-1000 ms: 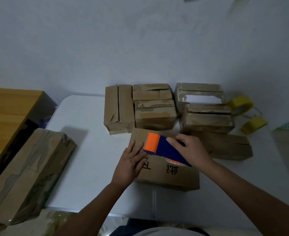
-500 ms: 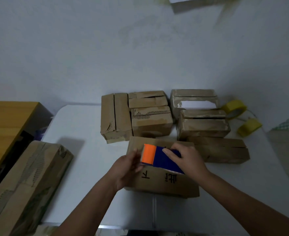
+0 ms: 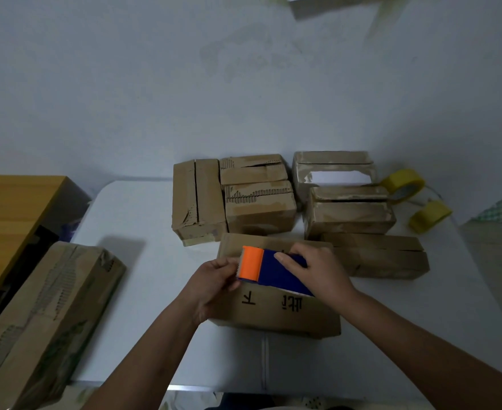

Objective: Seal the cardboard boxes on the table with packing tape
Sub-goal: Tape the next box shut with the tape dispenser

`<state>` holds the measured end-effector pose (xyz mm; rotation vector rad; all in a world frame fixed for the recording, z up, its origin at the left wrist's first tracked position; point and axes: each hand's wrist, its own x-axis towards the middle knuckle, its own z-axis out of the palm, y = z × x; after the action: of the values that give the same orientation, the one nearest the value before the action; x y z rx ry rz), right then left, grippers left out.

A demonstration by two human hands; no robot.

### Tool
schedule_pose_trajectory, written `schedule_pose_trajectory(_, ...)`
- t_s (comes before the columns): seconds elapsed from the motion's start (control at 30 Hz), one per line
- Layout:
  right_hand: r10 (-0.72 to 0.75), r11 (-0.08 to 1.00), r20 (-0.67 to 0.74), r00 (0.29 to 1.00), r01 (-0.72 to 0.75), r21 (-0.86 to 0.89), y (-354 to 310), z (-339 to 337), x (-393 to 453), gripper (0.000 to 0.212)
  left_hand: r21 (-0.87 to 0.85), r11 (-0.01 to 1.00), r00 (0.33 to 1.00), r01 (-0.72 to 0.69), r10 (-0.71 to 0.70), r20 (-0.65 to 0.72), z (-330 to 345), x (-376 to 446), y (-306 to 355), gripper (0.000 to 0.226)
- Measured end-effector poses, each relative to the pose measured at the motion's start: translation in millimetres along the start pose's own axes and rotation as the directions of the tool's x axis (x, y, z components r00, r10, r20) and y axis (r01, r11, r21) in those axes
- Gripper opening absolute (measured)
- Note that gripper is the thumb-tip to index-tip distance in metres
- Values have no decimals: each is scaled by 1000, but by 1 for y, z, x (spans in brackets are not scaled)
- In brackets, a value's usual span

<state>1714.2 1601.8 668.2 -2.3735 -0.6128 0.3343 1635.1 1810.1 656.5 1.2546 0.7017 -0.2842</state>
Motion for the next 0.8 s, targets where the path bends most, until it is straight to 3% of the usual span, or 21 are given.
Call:
schedule_pose_trajectory(0.1, -6, 1000, 22, 1000, 6, -9, -1, -3, 2, 30, 90, 993, 994, -78, 85, -67, 2, -2, -2, 25)
schedule_pose_trajectory(0.33, -19, 998, 92, 996, 25, -61, -8, -17, 7, 38, 119, 979, 971, -166, 183, -153, 4, -6, -3, 21)
schedule_pose_trajectory(0.53, 12, 983, 123, 992, 11, -183, 0, -29, 7, 40, -61, 977, 933, -207, 178, -311, -50, 5, 0, 13)
schedule_pose_trajectory(0.8, 74, 942, 106, 992, -34, -335, 4, -15, 23, 47, -47, 993, 940, -106, 85, -332, -81, 25, -22, 15)
